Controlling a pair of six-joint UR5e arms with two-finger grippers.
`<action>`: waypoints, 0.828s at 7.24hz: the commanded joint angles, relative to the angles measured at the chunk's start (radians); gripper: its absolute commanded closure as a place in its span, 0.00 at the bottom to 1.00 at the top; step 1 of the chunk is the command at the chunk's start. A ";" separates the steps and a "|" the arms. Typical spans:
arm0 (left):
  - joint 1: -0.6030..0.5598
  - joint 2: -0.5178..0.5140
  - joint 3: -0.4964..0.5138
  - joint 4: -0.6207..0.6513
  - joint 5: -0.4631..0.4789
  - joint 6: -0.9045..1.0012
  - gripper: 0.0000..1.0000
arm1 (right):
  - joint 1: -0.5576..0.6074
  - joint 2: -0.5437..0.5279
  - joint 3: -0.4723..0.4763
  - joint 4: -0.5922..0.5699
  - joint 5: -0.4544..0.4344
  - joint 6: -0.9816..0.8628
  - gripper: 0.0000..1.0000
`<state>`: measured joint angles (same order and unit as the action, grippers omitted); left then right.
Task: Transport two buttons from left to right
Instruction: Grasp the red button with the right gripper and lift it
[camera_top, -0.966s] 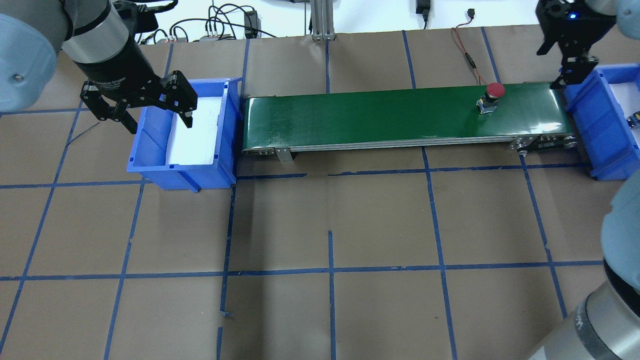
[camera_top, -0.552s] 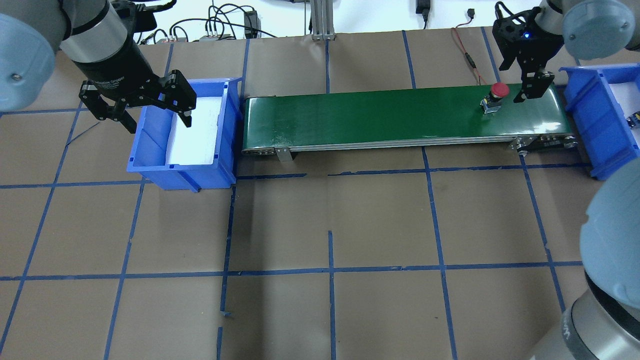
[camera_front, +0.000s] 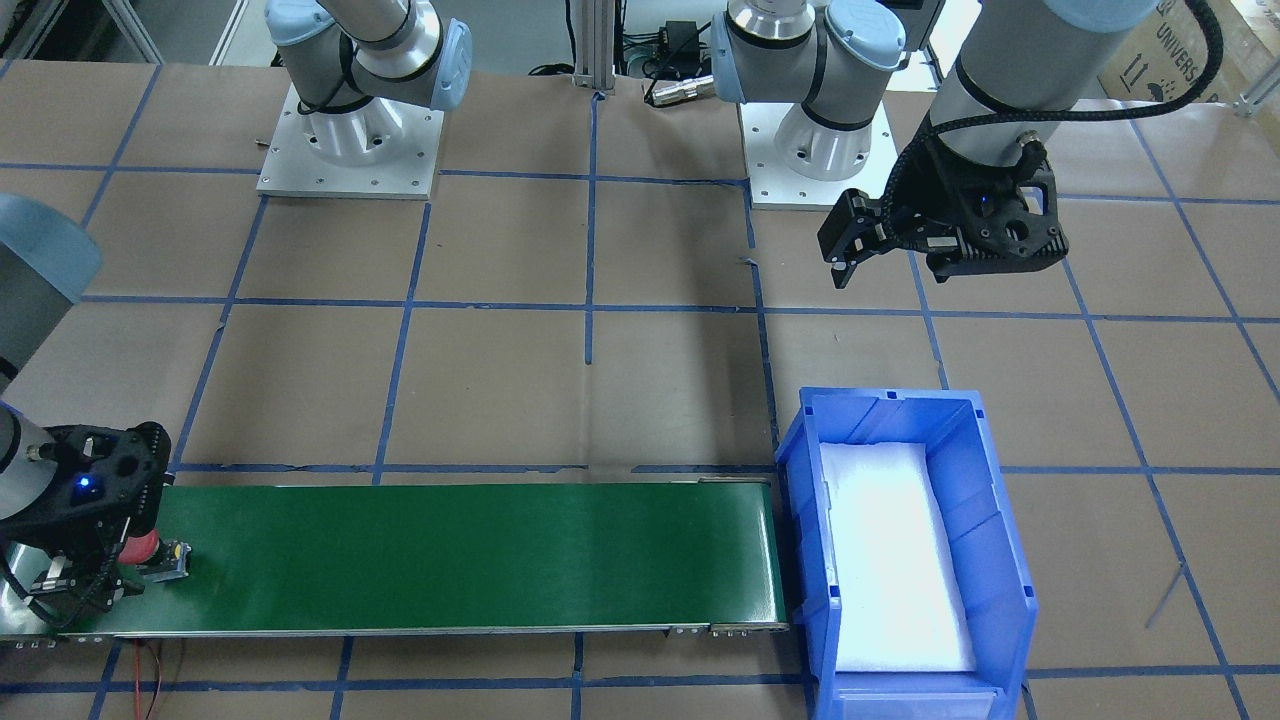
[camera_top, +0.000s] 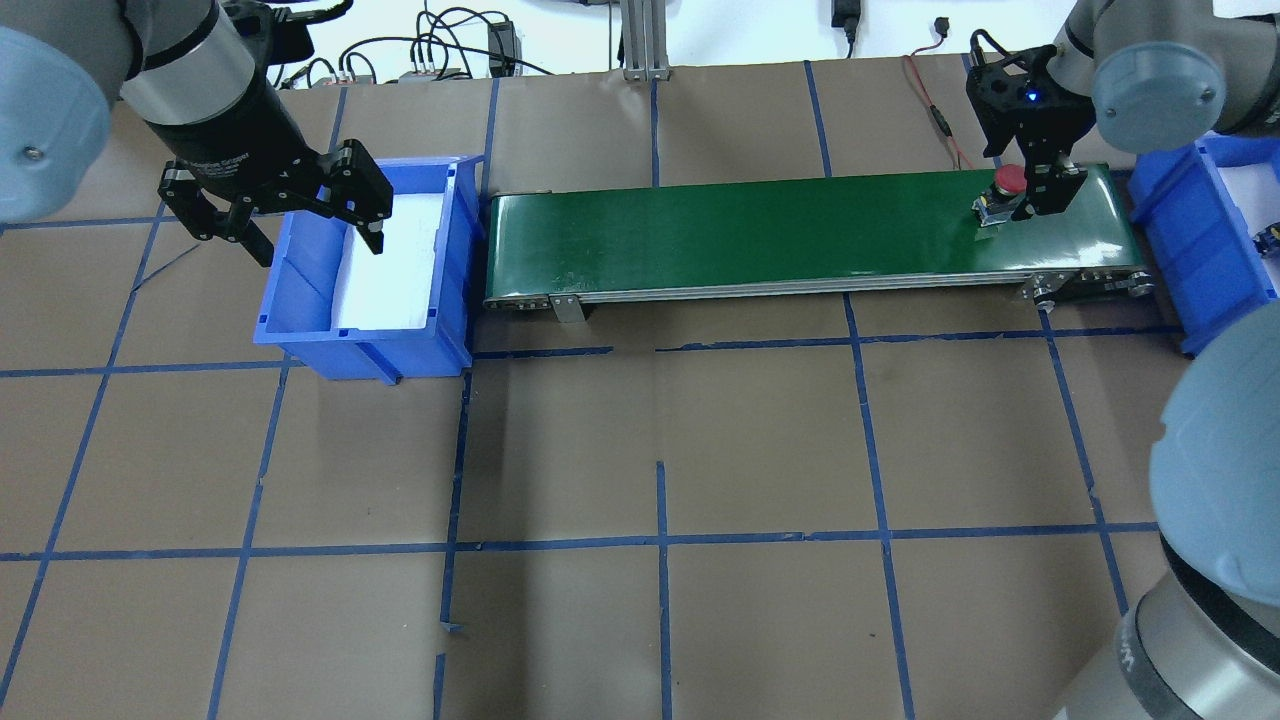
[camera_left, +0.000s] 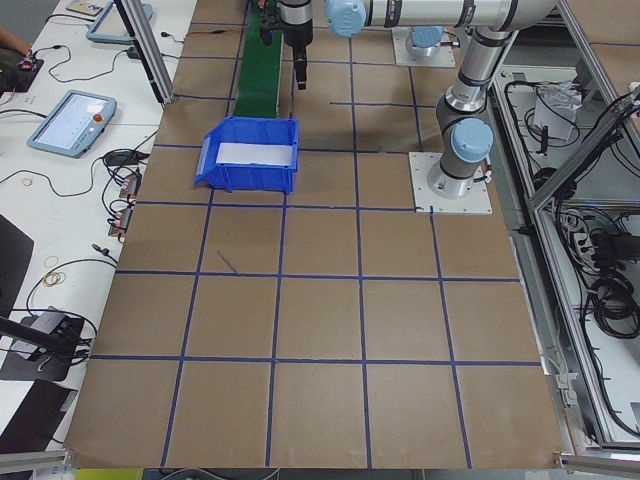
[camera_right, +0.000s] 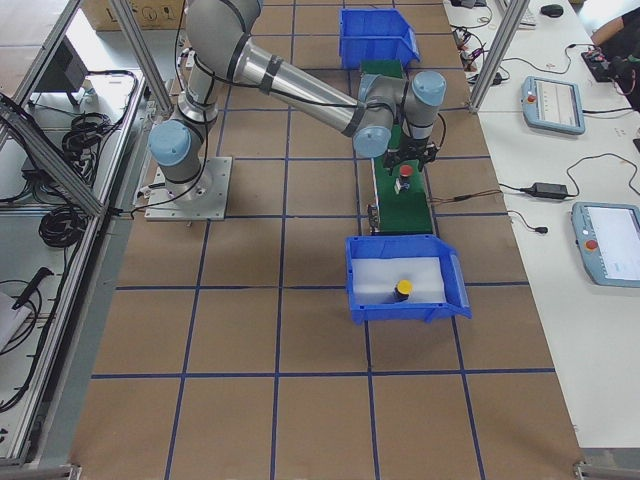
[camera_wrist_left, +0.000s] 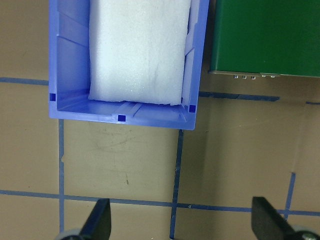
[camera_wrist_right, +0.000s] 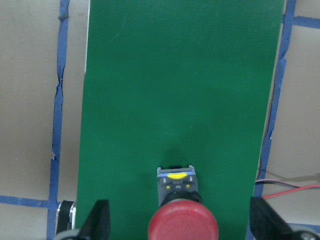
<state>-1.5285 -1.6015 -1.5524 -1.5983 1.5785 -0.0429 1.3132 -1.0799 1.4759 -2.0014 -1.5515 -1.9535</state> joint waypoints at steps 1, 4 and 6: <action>-0.001 0.000 0.000 0.000 0.000 0.000 0.00 | -0.005 0.006 0.015 -0.027 -0.009 -0.002 0.16; -0.001 0.000 -0.002 0.000 0.002 0.000 0.00 | -0.025 0.028 0.012 -0.062 -0.045 -0.024 0.24; -0.001 0.000 -0.002 0.000 0.002 0.000 0.00 | -0.025 0.028 0.014 -0.062 -0.047 -0.024 0.67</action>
<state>-1.5294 -1.6015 -1.5538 -1.5984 1.5799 -0.0430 1.2892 -1.0528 1.4877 -2.0622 -1.5973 -1.9766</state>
